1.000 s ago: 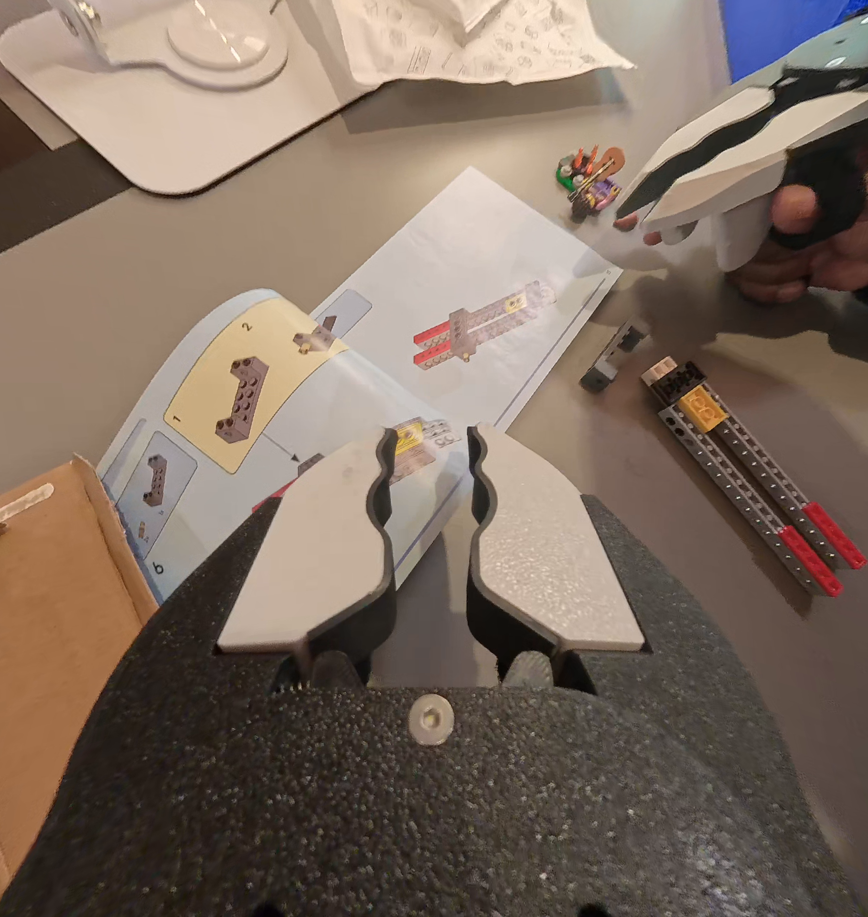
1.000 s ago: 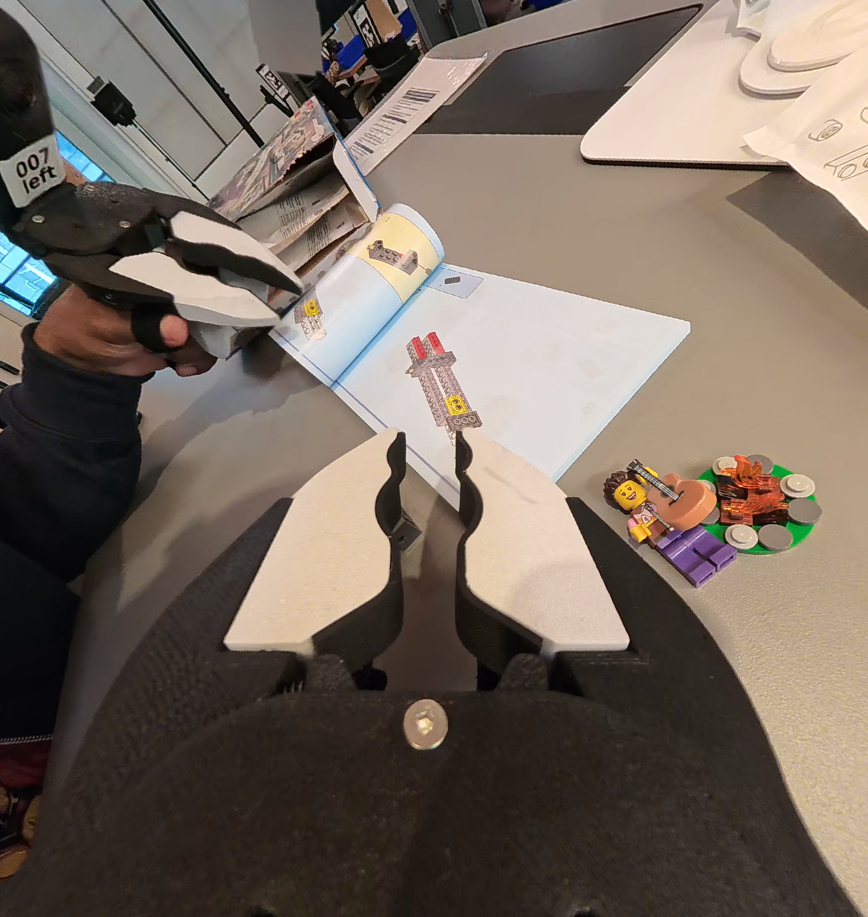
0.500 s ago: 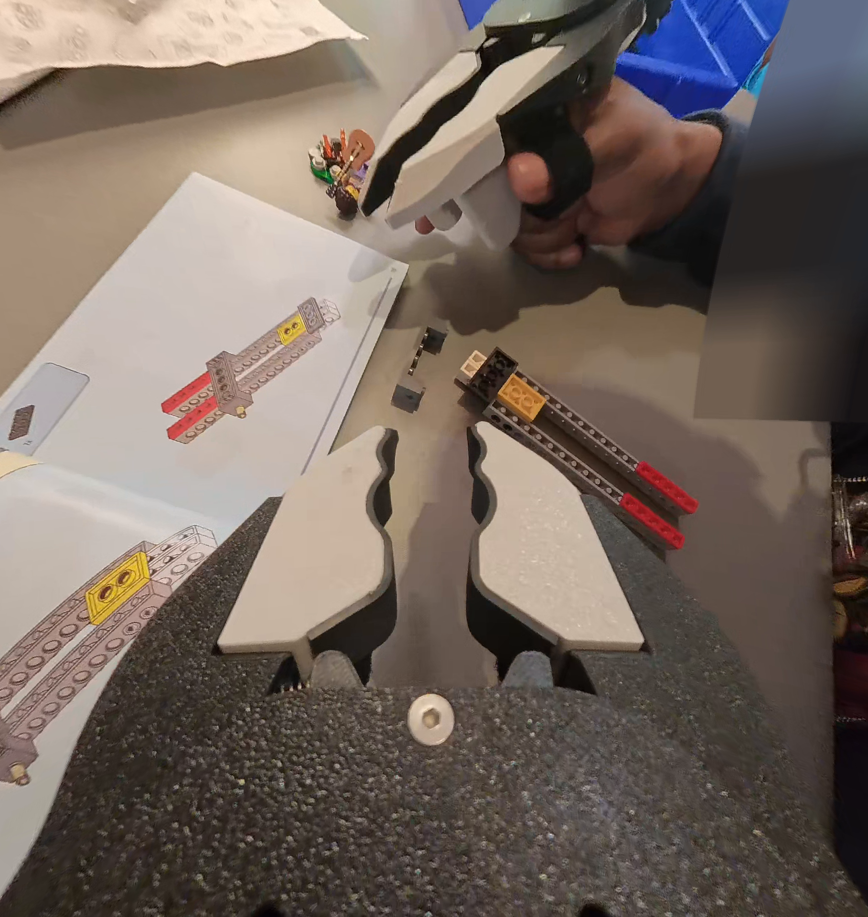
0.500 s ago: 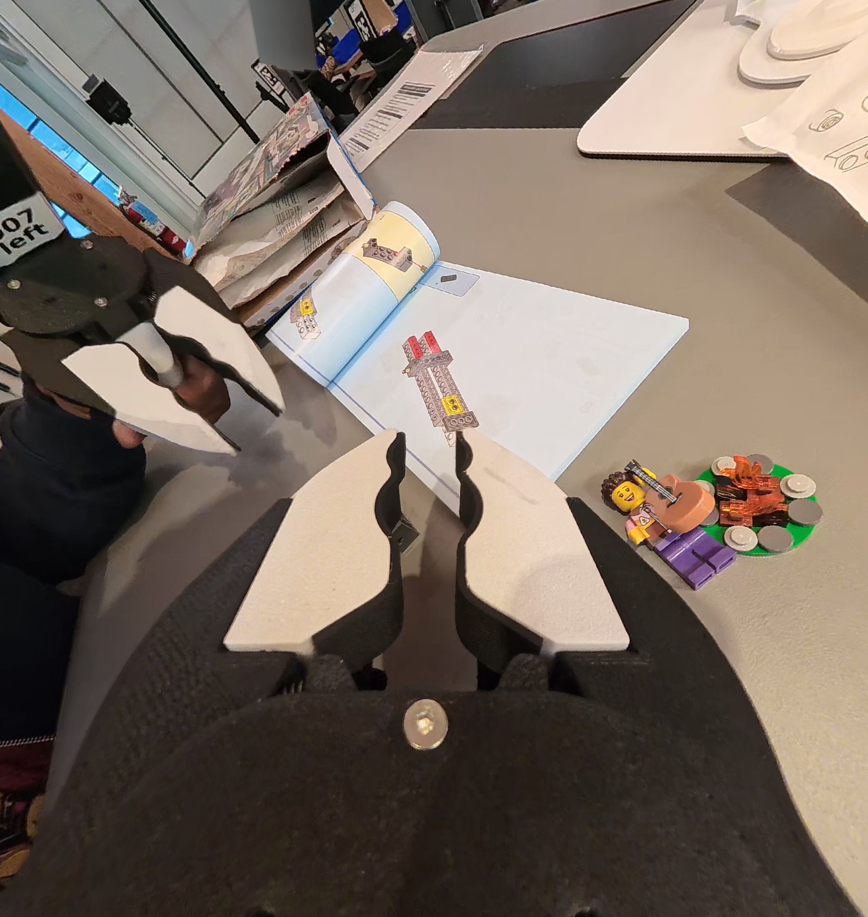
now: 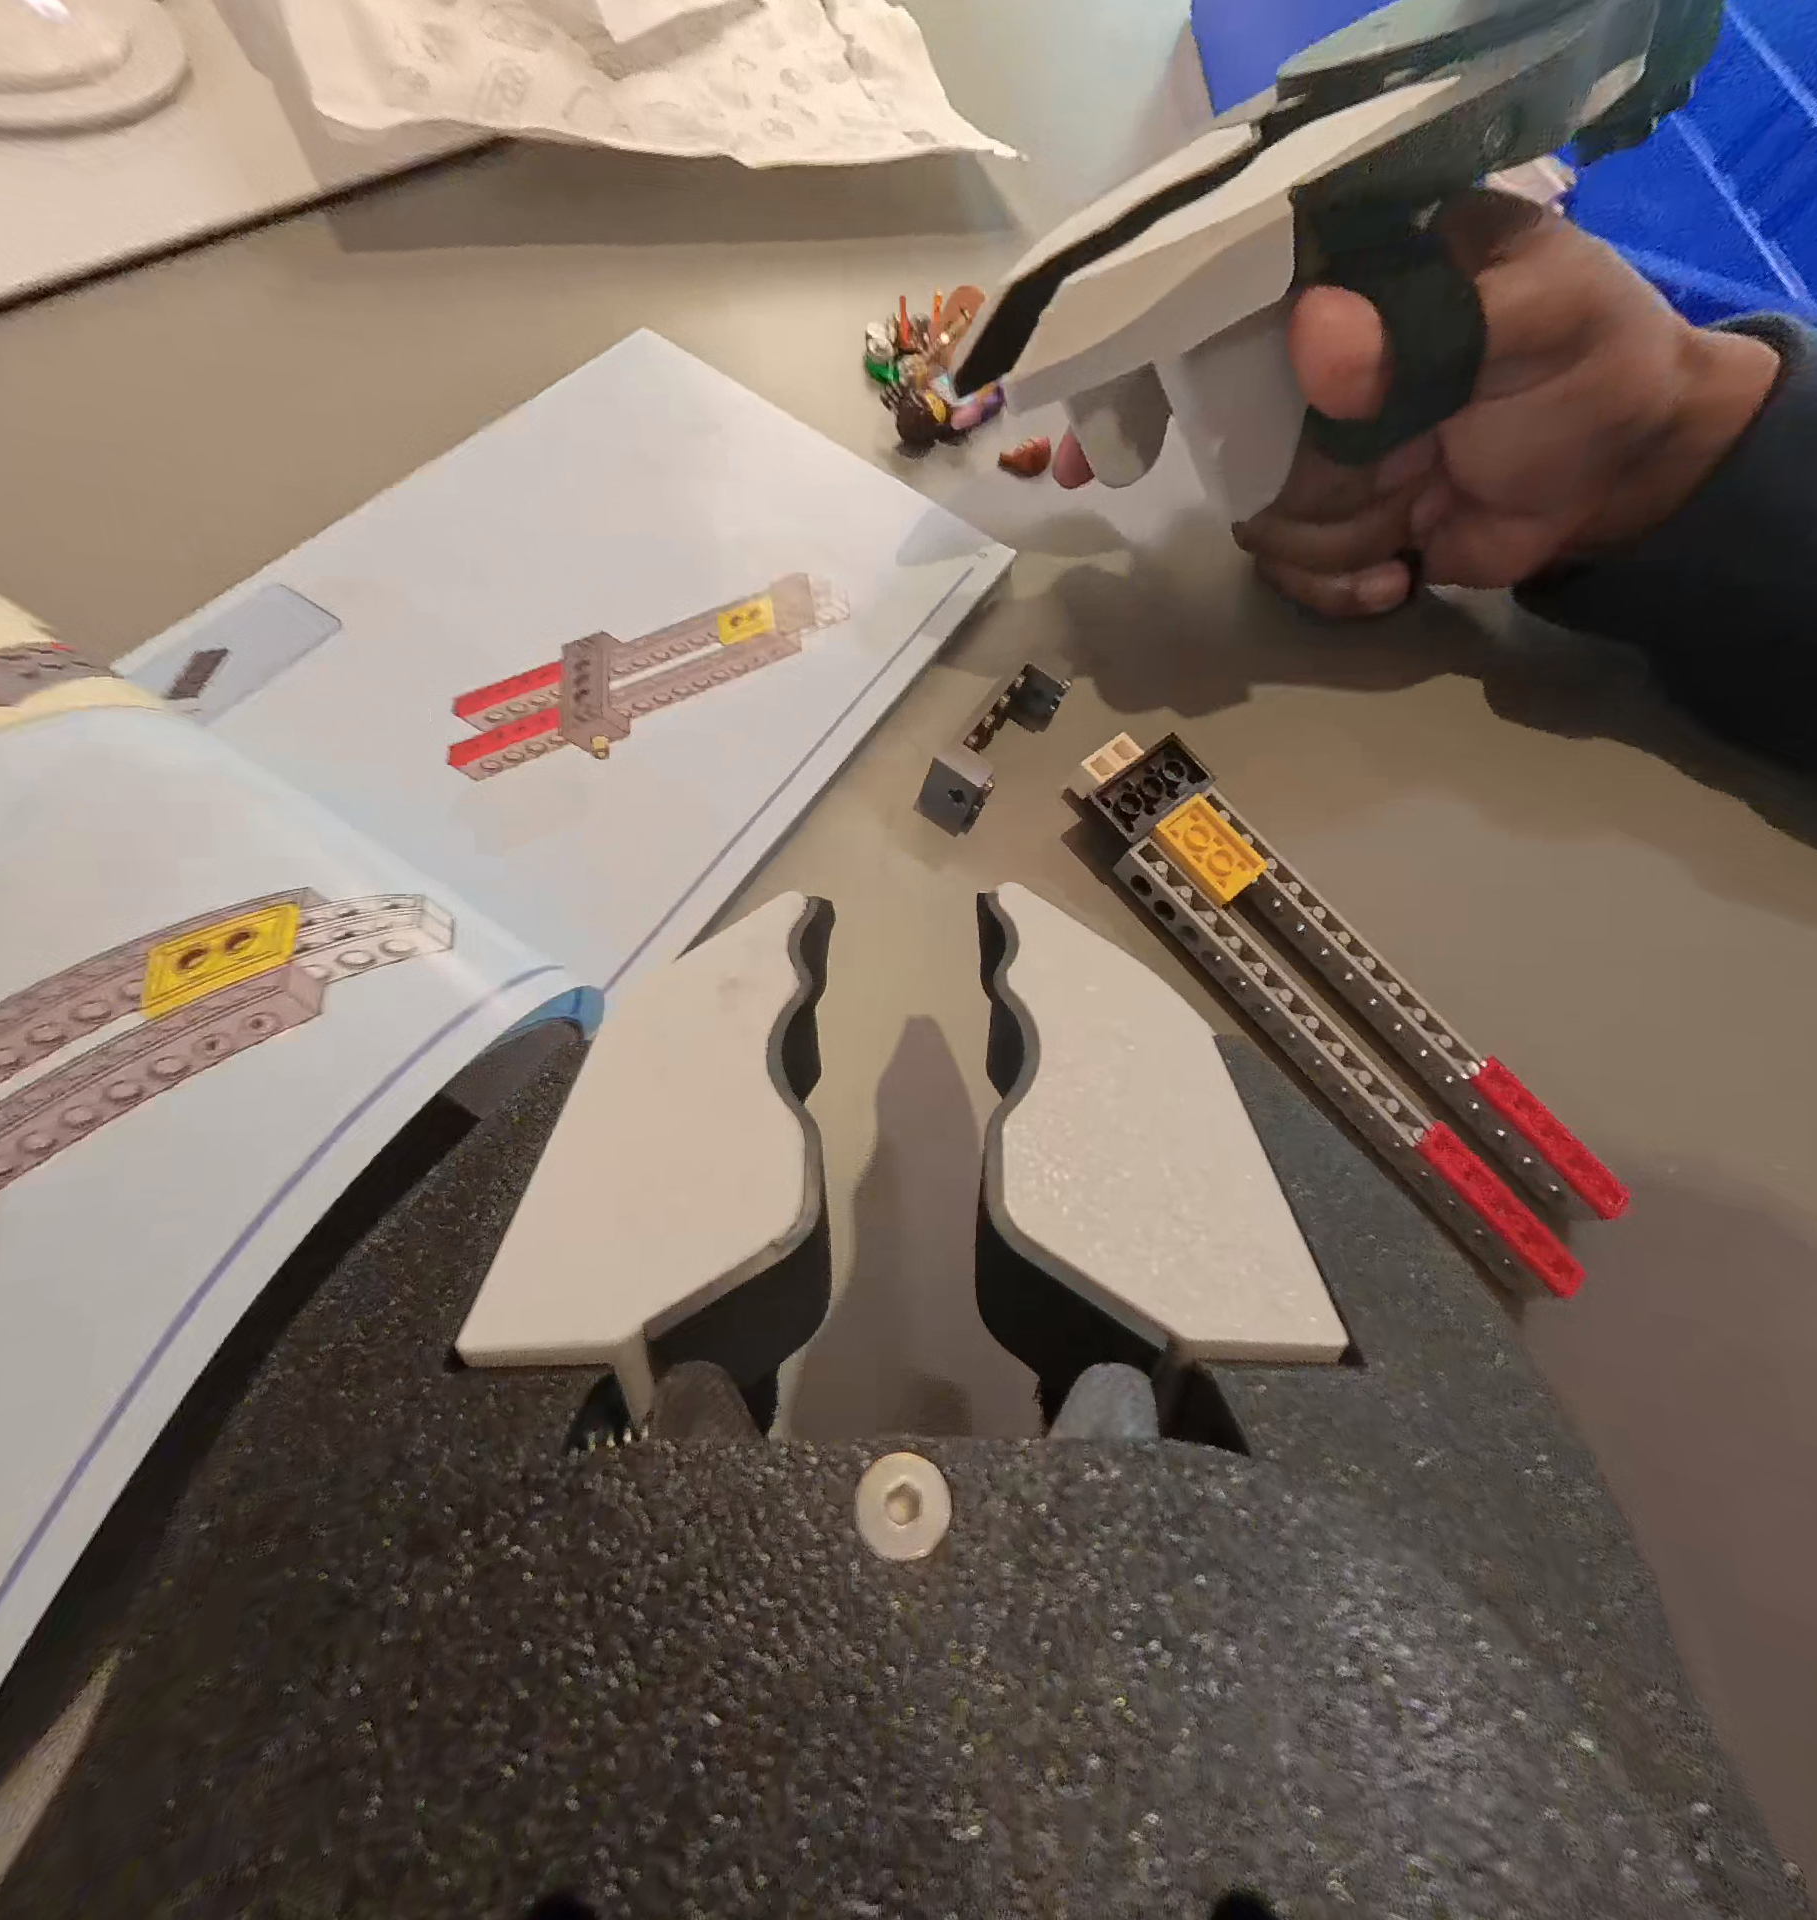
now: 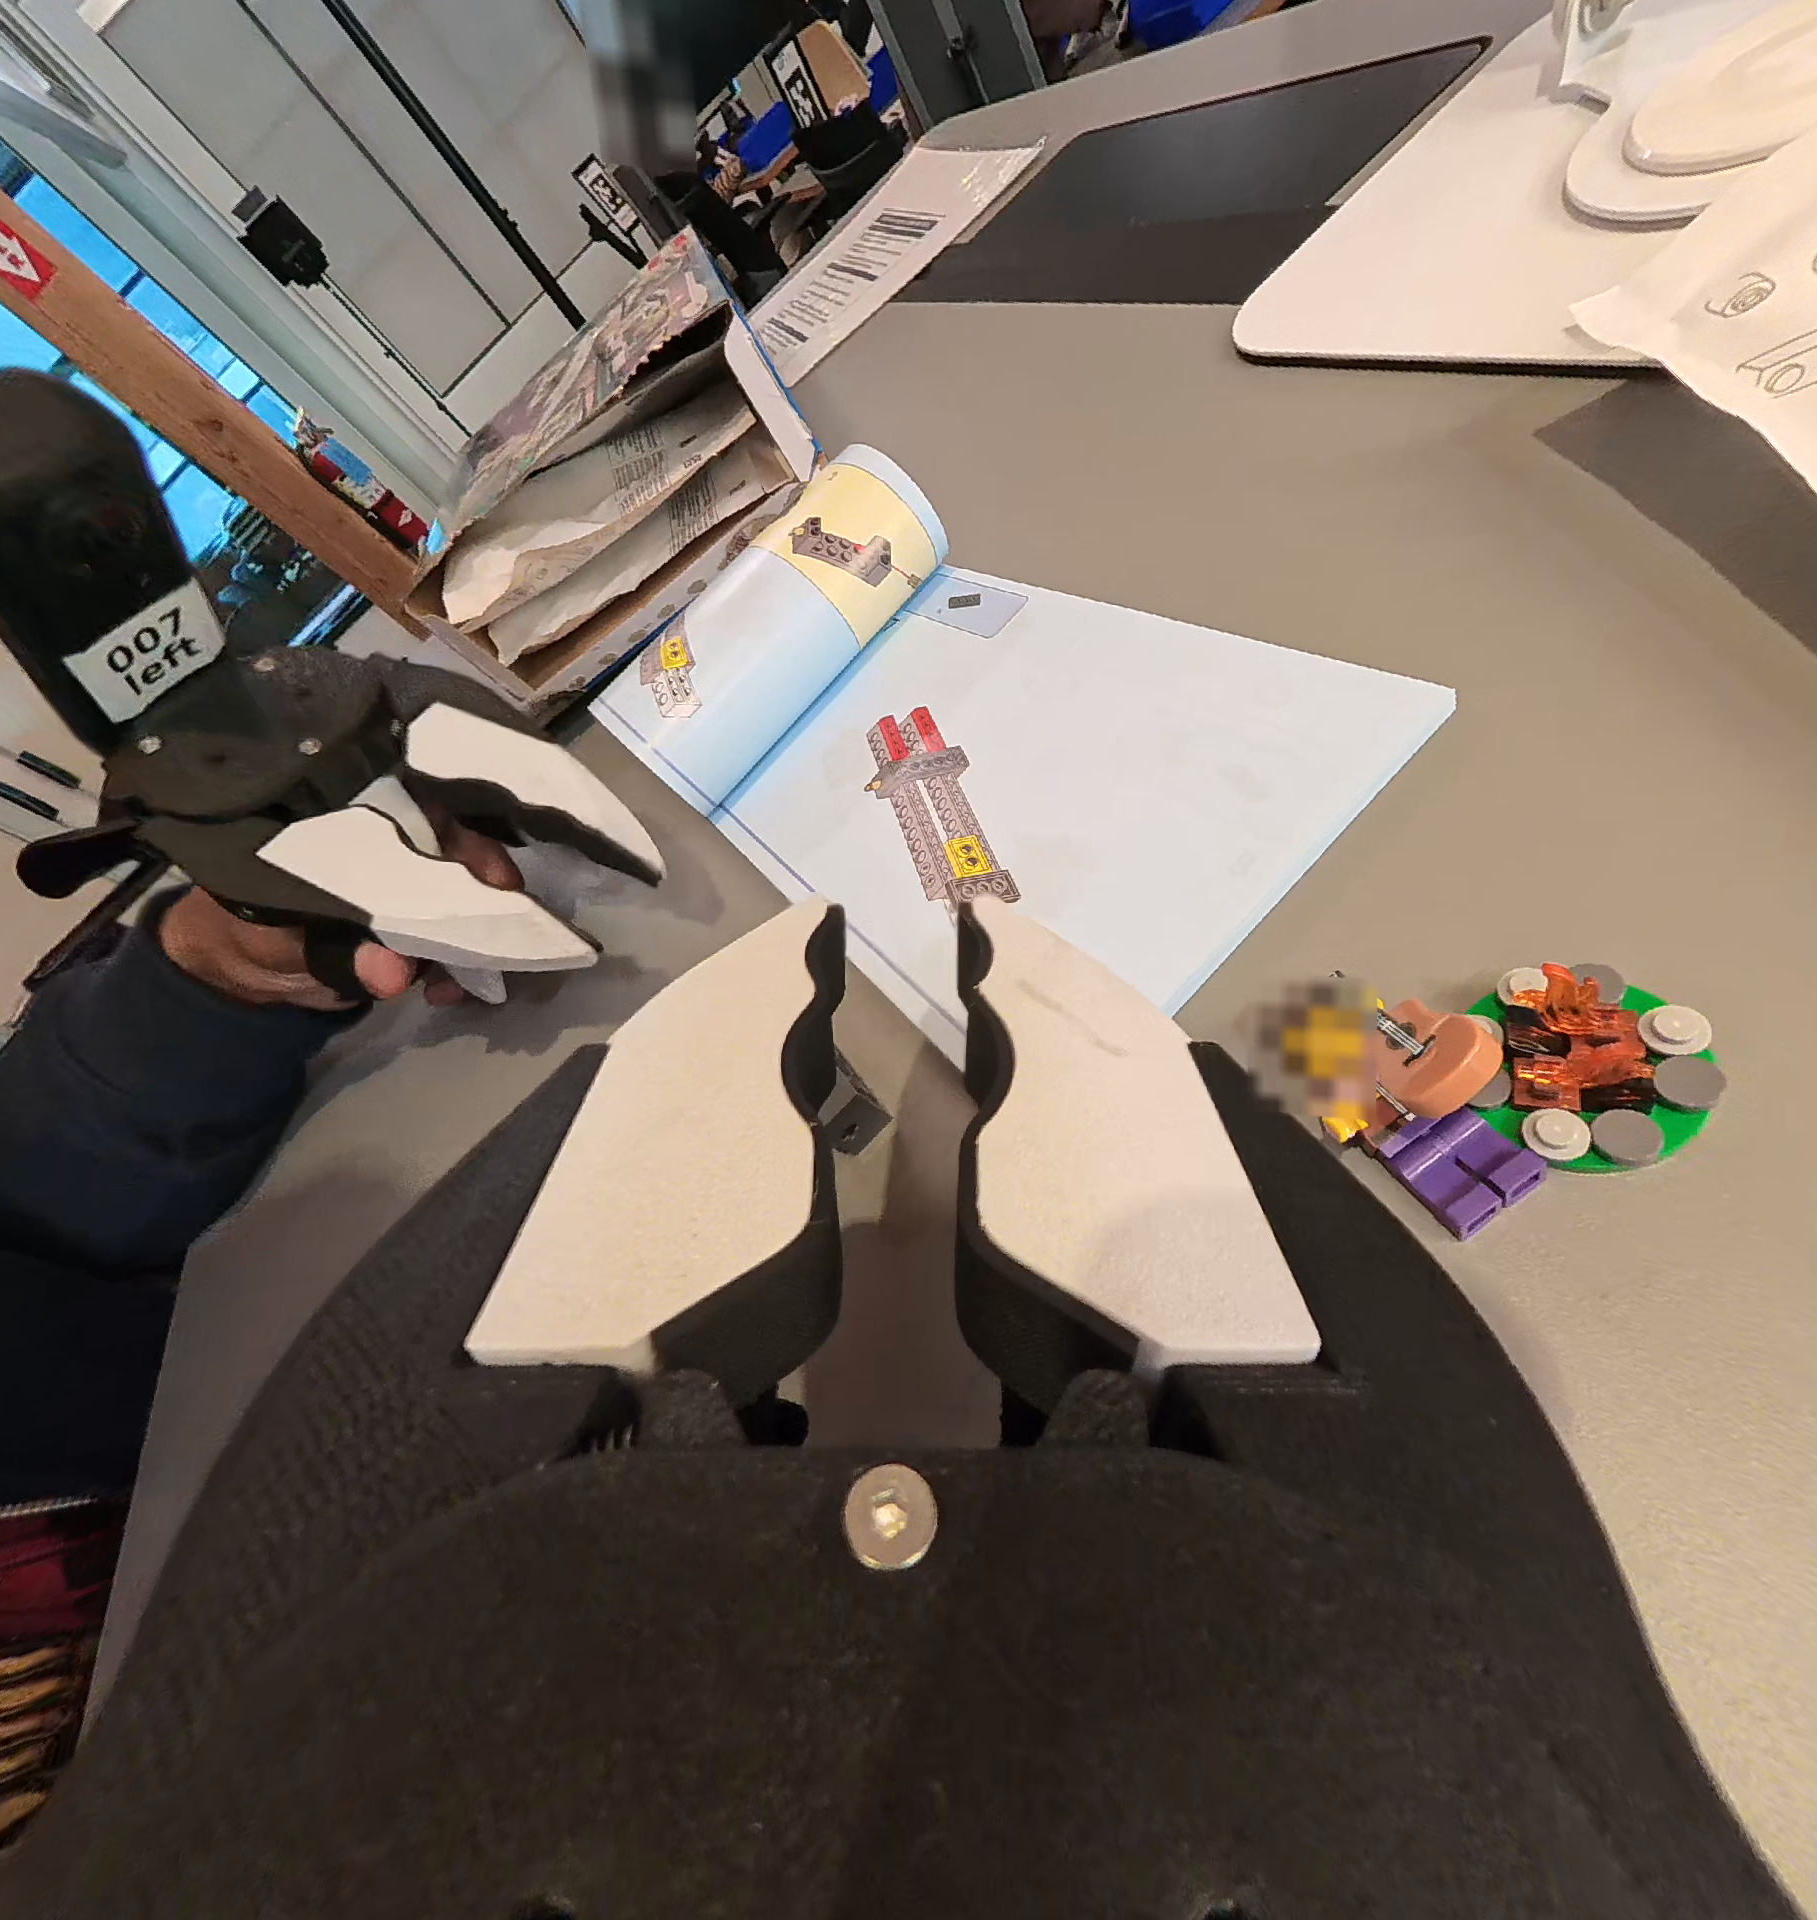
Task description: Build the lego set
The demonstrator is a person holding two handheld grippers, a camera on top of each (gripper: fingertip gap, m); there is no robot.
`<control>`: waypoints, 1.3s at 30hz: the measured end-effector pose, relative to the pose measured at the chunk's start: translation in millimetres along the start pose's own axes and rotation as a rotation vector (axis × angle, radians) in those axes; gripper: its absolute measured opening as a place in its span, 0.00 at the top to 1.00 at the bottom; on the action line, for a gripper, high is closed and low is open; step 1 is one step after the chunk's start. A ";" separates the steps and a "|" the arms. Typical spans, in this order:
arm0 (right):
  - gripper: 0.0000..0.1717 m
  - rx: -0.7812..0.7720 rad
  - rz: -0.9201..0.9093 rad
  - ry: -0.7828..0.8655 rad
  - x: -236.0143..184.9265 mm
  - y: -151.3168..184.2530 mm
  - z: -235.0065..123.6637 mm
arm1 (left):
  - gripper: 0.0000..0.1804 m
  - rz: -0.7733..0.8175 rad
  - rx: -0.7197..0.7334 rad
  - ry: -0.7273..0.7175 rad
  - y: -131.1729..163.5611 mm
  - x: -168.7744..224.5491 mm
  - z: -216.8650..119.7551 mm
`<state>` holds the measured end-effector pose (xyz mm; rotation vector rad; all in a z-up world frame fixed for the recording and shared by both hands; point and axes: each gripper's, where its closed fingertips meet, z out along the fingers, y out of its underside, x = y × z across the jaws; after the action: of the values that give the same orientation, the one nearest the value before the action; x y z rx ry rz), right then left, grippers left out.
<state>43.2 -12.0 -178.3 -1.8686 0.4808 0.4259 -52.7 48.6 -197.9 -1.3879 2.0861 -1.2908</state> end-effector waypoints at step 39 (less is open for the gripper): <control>0.92 -0.957 -0.360 0.569 119.9 45.2 -285.7 | 0.78 -0.159 0.045 0.199 -6.4 3.7 -4.7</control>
<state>139.3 -310.0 -181.0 -2.9637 0.3044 -0.1909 -54.0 47.1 -189.4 -1.4858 2.0906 -1.5887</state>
